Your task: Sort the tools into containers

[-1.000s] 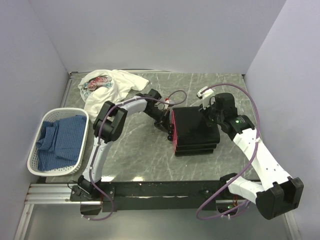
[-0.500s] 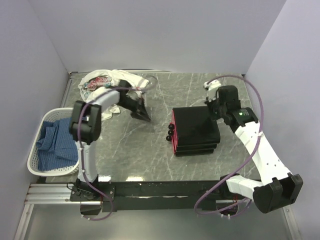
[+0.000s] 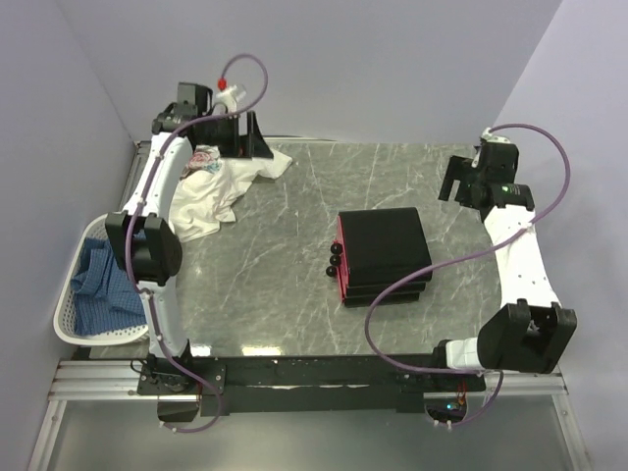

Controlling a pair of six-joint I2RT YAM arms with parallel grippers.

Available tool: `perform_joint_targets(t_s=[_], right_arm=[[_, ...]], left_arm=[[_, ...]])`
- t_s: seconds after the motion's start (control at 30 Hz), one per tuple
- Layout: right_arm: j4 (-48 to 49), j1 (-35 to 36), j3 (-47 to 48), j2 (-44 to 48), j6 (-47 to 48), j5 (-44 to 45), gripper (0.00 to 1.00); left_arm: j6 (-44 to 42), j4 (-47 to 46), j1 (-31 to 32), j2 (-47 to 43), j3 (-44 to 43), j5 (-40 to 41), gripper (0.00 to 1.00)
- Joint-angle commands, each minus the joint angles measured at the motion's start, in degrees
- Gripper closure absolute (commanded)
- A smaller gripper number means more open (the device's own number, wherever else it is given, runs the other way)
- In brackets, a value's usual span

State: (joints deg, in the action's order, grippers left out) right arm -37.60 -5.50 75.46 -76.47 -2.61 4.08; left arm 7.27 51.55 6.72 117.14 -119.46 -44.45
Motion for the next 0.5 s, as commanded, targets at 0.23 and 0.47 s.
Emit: perform_joint_targets(t_s=[0.23, 0.47], right_arm=[[-2.38, -0.92, 8.82, 1.49, -9.96, -2.13, 0.0], [-1.6, -0.92, 9.88, 0.97, -9.6, -3.64, 0.0]], left_arm=[[7.24, -41.77, 0.13, -19.22, 14.76, 31.78, 0.04], [7.76, -57.25, 0.31, -25.38, 28.03, 30.91, 0.04]])
